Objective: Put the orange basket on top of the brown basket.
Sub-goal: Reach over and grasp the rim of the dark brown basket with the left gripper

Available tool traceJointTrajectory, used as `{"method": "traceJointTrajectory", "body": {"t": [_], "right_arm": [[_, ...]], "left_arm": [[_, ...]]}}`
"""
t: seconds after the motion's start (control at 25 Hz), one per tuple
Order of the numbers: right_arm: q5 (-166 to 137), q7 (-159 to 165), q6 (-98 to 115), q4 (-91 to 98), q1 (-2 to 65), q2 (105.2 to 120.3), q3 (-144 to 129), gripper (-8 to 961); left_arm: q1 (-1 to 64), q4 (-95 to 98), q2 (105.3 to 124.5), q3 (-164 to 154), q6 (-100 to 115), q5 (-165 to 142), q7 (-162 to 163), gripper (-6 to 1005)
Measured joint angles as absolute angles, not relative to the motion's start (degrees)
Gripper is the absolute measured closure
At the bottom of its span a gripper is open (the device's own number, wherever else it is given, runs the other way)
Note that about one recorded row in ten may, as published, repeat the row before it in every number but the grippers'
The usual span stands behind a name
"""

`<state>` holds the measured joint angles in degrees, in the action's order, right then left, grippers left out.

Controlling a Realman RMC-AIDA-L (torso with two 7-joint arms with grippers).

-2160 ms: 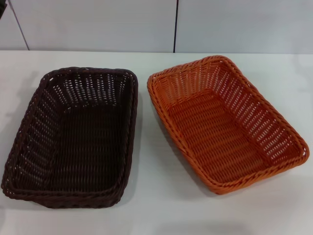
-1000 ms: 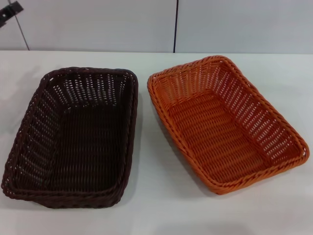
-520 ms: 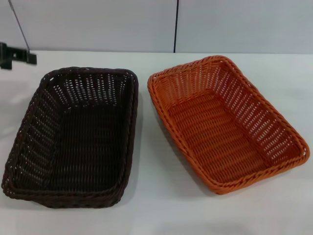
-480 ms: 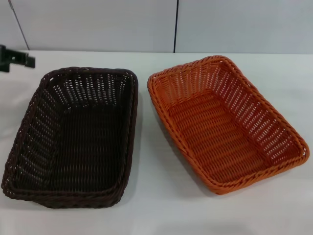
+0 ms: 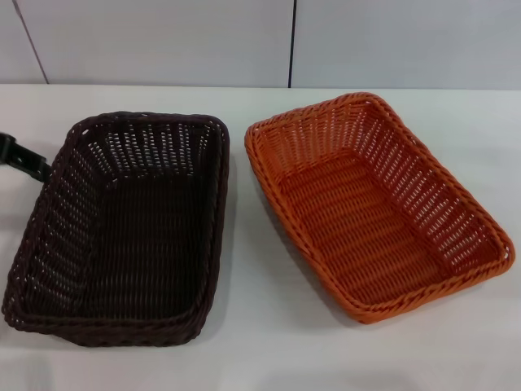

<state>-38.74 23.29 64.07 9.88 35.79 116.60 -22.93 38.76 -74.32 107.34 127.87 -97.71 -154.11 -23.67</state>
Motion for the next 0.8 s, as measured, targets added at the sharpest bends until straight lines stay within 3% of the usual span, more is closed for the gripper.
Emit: {"method": "traceJointTrajectory", "body": {"t": [0.24, 0.8], "right_arm": [[-38.75, 23.44, 64.07, 9.77, 35.70, 116.87, -23.39, 177], [-38.75, 22.98, 62.84, 9.33, 36.25, 116.62, -23.37, 180]], "left_arm": [[36.71, -73.57, 110.66, 128.99, -95.90, -155.41, -25.57, 181], [35.34, -65.93, 112.80, 130.00, -90.82, -155.28, -28.00, 184]]}}
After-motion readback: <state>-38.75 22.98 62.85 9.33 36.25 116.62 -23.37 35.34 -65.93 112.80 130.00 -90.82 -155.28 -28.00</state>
